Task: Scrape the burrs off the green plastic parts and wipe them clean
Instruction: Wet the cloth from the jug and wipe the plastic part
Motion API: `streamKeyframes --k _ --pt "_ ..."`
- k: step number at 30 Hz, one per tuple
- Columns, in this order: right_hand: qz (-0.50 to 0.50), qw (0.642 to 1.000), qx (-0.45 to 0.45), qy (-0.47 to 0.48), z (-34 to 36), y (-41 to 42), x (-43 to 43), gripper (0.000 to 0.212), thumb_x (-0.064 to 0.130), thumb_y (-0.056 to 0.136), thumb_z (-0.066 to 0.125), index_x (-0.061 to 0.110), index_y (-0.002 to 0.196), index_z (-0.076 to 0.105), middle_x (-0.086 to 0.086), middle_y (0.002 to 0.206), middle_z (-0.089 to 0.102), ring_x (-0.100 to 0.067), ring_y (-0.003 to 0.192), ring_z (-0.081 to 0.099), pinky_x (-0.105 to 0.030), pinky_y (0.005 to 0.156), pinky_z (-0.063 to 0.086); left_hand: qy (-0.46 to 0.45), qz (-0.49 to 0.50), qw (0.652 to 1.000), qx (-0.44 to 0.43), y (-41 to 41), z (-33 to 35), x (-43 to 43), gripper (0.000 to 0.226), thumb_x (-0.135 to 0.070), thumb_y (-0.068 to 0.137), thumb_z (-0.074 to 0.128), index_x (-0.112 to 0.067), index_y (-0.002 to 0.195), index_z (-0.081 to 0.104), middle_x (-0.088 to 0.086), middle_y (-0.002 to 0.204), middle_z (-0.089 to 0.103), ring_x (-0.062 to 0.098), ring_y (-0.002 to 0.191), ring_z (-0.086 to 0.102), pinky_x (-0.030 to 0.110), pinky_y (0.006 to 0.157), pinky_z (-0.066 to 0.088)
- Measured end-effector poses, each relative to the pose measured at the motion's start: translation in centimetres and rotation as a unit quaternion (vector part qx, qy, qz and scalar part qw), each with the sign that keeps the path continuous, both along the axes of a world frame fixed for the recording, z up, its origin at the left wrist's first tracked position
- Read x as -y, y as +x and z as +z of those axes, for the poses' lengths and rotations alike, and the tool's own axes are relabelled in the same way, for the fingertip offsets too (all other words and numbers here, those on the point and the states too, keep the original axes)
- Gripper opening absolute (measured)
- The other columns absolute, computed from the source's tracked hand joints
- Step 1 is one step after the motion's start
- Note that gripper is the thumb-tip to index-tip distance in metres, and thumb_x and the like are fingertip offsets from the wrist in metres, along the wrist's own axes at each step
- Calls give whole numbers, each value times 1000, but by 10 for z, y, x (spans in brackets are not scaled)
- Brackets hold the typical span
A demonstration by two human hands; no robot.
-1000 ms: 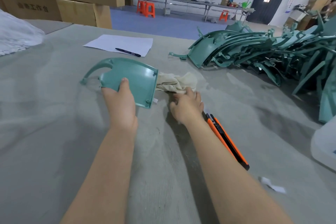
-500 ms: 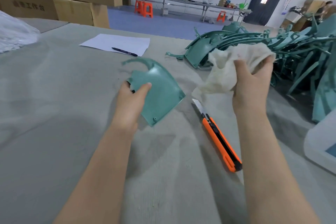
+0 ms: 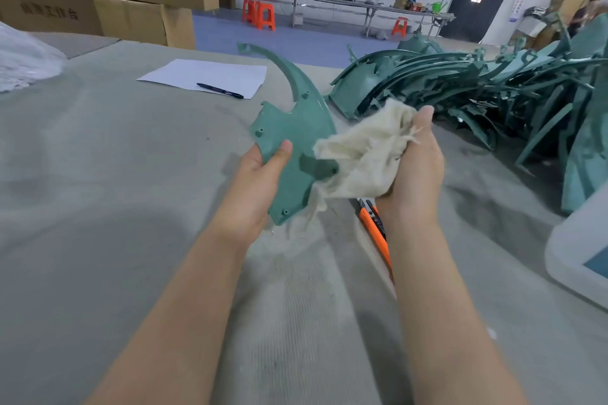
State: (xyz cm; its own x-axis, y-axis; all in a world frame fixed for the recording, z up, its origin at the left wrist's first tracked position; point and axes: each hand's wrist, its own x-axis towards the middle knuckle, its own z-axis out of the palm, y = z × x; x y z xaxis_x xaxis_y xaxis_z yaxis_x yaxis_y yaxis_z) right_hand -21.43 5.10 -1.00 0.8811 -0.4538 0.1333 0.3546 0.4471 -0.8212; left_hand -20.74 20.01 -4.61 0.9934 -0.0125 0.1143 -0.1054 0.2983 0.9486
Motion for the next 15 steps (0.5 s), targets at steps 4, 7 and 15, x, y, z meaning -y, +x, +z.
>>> streamKeyframes --k 4,7,15 --pt "23 1000 18 3 -11 1 -2 12 25 97 58 14 92 58 10 65 61 -4 61 60 -24 62 52 47 25 999 11 2 -2 2 21 -24 100 48 -24 114 63 -7 108 72 13 99 69 35 89 54" --pt "51 998 47 5 -16 1 -3 6 7 99 51 11 97 55 5 74 63 -6 68 62 -23 66 53 54 17 998 6 0 0 4 19 -25 100 48 -27 111 63 -8 109 71 12 101 68 37 94 52" --pt "25 997 66 21 -15 -1 -3 17 -6 98 43 10 97 51 5 72 59 -3 60 58 -18 56 49 -70 -45 996 -38 -6 6 7 22 -26 101 45 -21 113 63 -3 109 72 12 99 69 25 81 57"
